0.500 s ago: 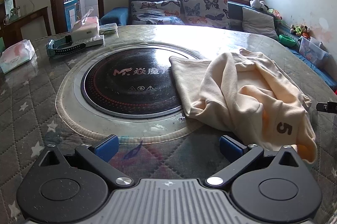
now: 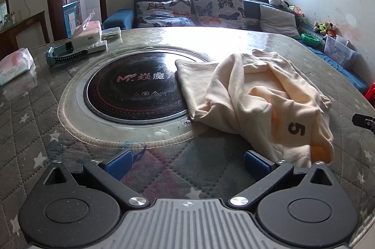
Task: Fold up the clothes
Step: 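Move both grippers open toward the crumpled cream sweatshirt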
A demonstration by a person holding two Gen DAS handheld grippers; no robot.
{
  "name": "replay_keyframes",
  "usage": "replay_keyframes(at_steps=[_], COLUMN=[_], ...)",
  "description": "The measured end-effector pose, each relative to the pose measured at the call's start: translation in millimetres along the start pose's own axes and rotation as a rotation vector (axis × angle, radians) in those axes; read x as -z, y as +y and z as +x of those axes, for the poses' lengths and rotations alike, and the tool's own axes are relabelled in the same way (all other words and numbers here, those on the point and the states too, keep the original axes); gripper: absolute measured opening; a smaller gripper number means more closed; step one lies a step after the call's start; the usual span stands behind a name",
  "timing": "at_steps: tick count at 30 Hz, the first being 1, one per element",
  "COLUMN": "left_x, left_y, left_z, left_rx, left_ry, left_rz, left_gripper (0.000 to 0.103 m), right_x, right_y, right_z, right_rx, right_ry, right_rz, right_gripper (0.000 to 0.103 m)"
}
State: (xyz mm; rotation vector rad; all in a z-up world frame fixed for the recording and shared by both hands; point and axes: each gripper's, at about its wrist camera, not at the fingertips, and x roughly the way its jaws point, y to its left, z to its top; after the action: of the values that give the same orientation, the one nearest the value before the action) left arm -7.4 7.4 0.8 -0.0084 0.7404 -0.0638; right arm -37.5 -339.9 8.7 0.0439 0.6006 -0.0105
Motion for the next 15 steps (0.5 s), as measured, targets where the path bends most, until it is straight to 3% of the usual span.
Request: replay_keyframes(at_steps=[9, 15], left_x=[7.7, 1.4], left_y=[-6.3, -1.7], left_z=[-7.7, -13.4], left_rx=[0.008, -0.022], left_ry=[-0.007, -0.016], left_rz=[0.031, 0.096], left_gripper=[0.103, 0.103], right_x=[10.7, 12.3], right_y=[21.6, 21.8], right_z=[-22.3, -31.9], right_rx=[-0.082, -0.091], right_ry=[0.025, 0.025], right_rz=[-0.047, -0.055], right_gripper=[0.103, 0.103])
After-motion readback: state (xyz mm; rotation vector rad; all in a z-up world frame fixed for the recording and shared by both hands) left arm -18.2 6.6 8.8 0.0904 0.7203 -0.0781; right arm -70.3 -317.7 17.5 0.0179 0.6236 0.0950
